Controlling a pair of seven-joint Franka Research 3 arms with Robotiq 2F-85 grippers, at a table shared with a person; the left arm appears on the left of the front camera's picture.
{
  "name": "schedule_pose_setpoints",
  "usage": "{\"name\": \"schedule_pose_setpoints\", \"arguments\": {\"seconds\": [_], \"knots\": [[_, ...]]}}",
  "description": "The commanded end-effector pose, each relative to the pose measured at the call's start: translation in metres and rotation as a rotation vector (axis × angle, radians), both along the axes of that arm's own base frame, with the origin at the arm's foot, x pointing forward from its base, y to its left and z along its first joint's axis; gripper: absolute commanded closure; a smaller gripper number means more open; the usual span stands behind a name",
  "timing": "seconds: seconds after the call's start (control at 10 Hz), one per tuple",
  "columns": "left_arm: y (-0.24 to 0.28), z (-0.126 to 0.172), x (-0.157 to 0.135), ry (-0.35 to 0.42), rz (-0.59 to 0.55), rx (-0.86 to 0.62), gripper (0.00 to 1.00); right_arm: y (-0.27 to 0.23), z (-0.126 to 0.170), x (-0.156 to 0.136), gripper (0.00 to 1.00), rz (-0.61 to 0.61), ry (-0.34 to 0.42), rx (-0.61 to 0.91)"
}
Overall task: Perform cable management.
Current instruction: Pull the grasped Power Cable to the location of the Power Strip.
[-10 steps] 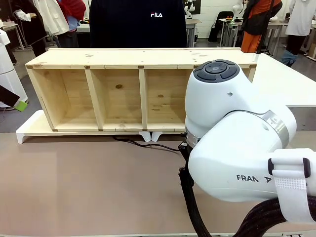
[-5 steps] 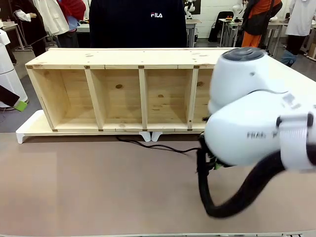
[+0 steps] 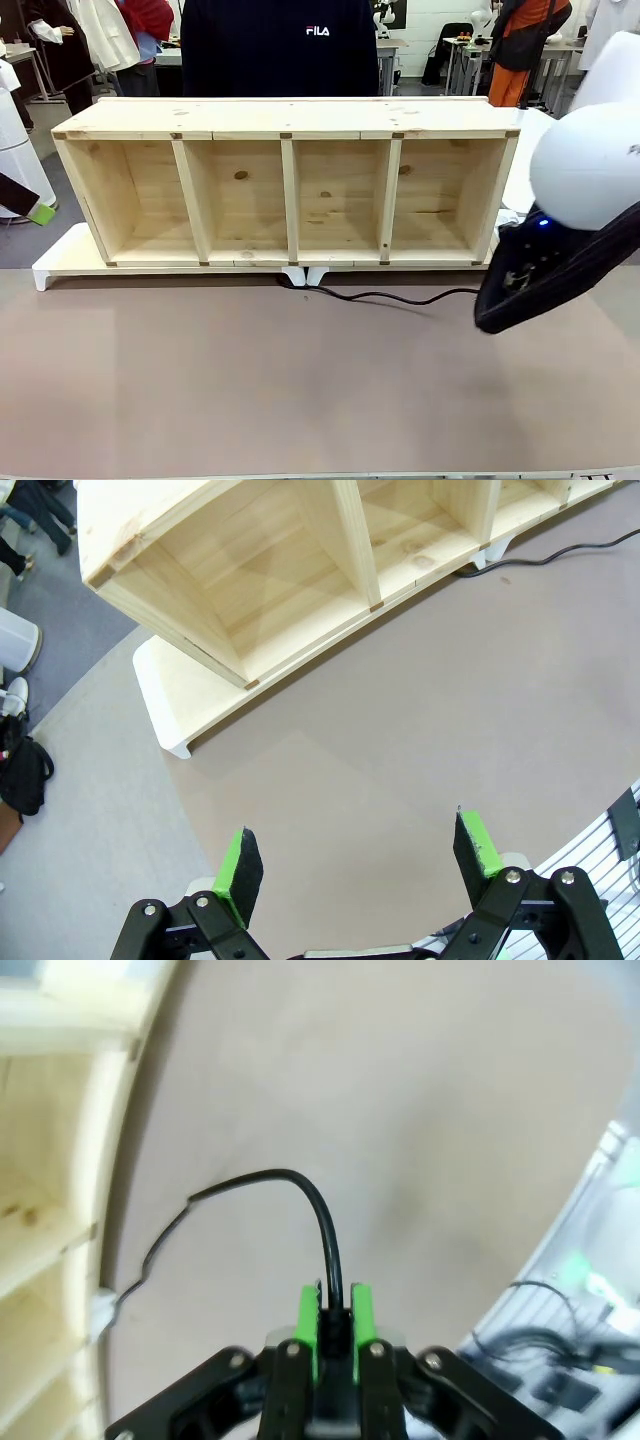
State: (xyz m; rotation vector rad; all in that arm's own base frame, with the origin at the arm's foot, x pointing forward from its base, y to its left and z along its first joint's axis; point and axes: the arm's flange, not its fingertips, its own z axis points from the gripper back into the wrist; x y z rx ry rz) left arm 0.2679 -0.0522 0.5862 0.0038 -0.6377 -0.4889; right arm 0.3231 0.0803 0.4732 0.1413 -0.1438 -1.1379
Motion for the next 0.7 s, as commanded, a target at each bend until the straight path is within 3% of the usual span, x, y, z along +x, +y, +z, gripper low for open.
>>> {"name": "schedule_pose_setpoints", "arguments": {"seconds": [0.0, 0.2, 0.6], "knots": [[0.000, 0.000, 0.000, -0.001, -0.004, -0.003, 0.00, -0.035, -0.024, -0.019, 0.84, -0.055, 0.004, 0.015], [0.000, 0.000, 0.000, -0.001, -0.004, -0.003, 0.00, -0.067, -0.017, -0.007, 0.84, -0.122, -0.019, 0.018], [0.000, 0.000, 0.000, -0.001, -0.004, -0.003, 0.00, -0.104, 0.016, 0.036, 0.84, -0.209, -0.165, 0.056]]}}
